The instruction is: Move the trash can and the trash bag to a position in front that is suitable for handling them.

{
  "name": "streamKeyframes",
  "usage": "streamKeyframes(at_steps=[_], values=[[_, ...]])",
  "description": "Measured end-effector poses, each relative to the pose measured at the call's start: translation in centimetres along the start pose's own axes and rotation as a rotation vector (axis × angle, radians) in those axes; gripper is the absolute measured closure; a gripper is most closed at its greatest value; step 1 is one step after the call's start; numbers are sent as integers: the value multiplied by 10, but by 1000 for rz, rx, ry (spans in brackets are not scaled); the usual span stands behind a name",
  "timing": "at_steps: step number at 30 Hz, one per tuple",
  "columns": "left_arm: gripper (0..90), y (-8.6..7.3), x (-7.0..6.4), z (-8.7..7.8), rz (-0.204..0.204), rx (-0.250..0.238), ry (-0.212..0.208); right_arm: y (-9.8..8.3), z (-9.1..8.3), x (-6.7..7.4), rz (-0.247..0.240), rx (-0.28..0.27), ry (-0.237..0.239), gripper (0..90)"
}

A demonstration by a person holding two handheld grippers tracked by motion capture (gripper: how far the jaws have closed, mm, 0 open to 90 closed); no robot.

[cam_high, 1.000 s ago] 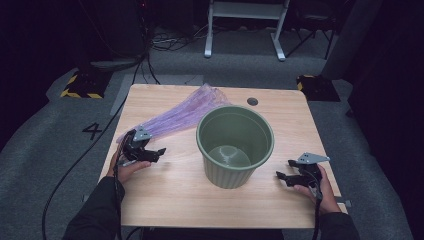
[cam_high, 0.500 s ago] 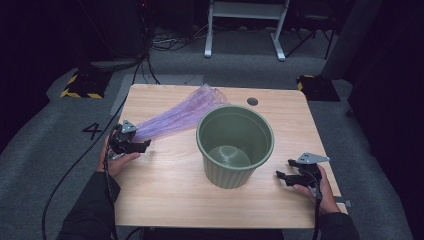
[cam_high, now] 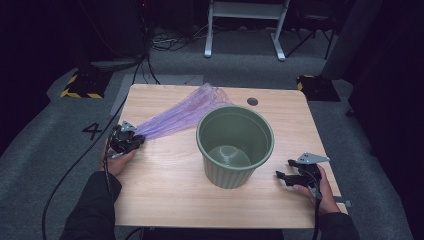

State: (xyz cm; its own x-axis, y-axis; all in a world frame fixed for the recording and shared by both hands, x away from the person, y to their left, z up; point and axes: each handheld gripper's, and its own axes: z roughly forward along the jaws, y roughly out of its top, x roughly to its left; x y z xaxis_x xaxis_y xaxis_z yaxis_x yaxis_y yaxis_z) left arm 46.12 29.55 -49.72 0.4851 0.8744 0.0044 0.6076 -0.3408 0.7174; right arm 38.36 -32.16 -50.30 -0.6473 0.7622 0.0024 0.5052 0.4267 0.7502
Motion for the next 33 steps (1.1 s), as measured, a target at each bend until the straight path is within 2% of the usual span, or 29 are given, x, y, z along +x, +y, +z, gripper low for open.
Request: streamKeyframes(at_steps=[4, 8, 10, 13, 14, 15, 16, 17, 18, 21, 22, 23, 24, 31, 32, 33], values=[[857, 2, -4, 2, 9, -1, -16, 0, 0, 0, 1, 0, 0, 257], [858, 3, -12, 5, 18, -6, -40, 0, 0, 0, 1, 0, 0, 257], [856, 6, -20, 7, 39, -7, -49, 0, 0, 0, 0, 0, -1, 257], [845, 12, -33, 13, 59, -11, -88, 0, 0, 0, 0, 0, -2, 257], [844, 12, -33, 13, 59, -11, -88, 0, 0, 0, 0, 0, -2, 257], [845, 15, -41, 17, 62, -15, -112, 0, 0, 0, 0, 0, -2, 257], [844, 15, -41, 17, 62, -15, -112, 0, 0, 0, 0, 0, -2, 257], [844, 18, -49, 20, 83, -10, -125, 0, 0, 0, 0, 0, -2, 257], [844, 18, -49, 20, 83, -10, -125, 0, 0, 0, 0, 0, -2, 257], [838, 24, -69, 26, 117, -8, -160, 0, 0, 0, -1, 0, -2, 257], [834, 24, -69, 26, 117, -8, -160, 0, 0, 0, -1, 0, -2, 257], [827, 27, -80, 28, 125, -6, -177, 0, 0, 0, 0, 0, -2, 257], [810, 27, -80, 28, 125, -6, -177, 0, 0, 0, 0, 0, -2, 257], [697, 26, -112, 23, 166, 19, -193, 0, 0, 1, 1, 0, -3, 256], [648, 25, -115, 21, 165, 20, -197, 0, 0, 1, 1, 0, -3, 257], [642, 24, -120, 14, 175, 2, -229, 0, 0, 1, 1, 0, -2, 256]])
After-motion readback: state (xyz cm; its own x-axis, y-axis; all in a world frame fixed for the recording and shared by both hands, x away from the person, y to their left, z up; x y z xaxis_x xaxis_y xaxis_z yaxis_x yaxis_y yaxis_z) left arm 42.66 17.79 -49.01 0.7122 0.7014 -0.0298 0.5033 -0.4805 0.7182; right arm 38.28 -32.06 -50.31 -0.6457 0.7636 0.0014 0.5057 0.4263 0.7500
